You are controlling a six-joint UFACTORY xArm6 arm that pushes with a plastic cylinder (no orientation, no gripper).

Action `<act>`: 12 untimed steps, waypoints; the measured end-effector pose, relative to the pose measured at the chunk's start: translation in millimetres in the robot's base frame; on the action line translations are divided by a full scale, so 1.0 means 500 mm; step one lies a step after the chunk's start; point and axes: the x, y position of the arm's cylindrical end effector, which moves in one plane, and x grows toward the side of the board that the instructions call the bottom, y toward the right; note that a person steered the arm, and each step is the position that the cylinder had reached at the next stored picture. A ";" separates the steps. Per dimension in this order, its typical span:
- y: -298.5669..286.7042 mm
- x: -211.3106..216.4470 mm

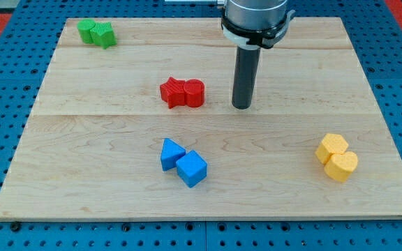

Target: Move the blue cube to the bottom of the green blocks

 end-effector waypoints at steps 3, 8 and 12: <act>-0.075 0.003; -0.045 0.025; -0.187 0.088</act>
